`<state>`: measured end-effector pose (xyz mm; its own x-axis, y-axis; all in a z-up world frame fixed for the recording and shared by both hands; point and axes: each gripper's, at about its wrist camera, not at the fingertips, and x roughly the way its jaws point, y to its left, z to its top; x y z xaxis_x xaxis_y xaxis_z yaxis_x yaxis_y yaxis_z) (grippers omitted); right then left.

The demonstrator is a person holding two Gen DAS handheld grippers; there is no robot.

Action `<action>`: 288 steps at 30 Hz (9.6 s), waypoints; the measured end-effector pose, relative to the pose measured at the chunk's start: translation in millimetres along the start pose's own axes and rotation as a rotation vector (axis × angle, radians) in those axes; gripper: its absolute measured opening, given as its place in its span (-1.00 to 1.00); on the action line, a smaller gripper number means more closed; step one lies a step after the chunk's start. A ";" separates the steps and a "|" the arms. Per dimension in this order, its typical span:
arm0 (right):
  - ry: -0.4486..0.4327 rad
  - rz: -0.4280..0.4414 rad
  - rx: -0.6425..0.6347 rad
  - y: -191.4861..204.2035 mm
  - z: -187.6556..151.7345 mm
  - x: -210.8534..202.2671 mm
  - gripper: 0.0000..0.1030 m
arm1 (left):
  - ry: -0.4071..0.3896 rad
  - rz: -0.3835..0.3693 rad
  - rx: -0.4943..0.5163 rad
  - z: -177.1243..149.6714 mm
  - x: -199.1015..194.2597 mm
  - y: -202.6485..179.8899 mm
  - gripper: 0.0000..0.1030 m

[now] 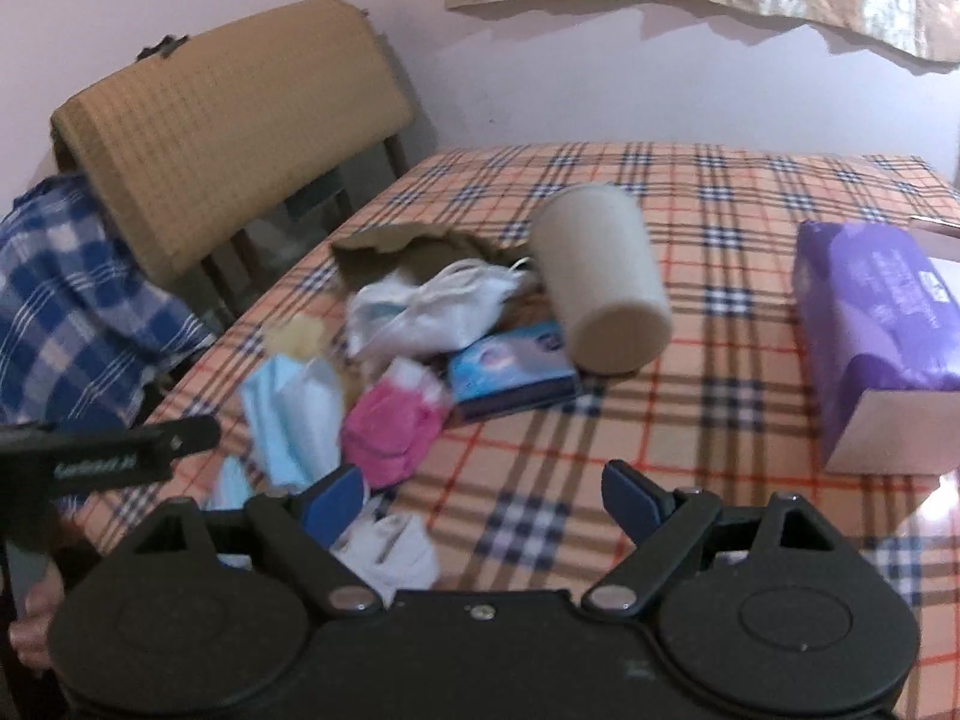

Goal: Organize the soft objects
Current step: 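Move both grippers toward the pile of masks and cloths, then grasp the blue face masks with the left gripper while the right gripper grasps the white cloth, then carry the blue masks and white cloth in both grippers toward the white box tray, then open both grippers to drop the masks and white cloth into the tray, then return both grippers to the pile of soft items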

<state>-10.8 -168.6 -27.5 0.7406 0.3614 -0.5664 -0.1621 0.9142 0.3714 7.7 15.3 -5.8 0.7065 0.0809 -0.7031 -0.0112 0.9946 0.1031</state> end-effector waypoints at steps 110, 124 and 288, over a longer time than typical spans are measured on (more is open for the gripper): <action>-0.115 -0.131 0.042 -28.6 50.4 -54.6 -0.33 | -0.161 -0.274 0.088 57.4 -32.7 -66.1 -0.34; -0.123 -0.216 0.059 -59.7 64.5 -62.3 -0.33 | -0.158 -0.313 0.125 69.5 -26.1 -97.4 -0.34; -0.124 -0.113 0.037 -25.6 66.4 -14.8 0.70 | -0.182 -0.141 -0.053 67.3 -8.2 -33.2 1.00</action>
<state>25.7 -209.6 20.3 0.8279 0.2290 -0.5119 -0.0509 0.9397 0.3381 49.9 -22.7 43.8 0.8195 -0.0677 -0.5691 0.0632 0.9976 -0.0276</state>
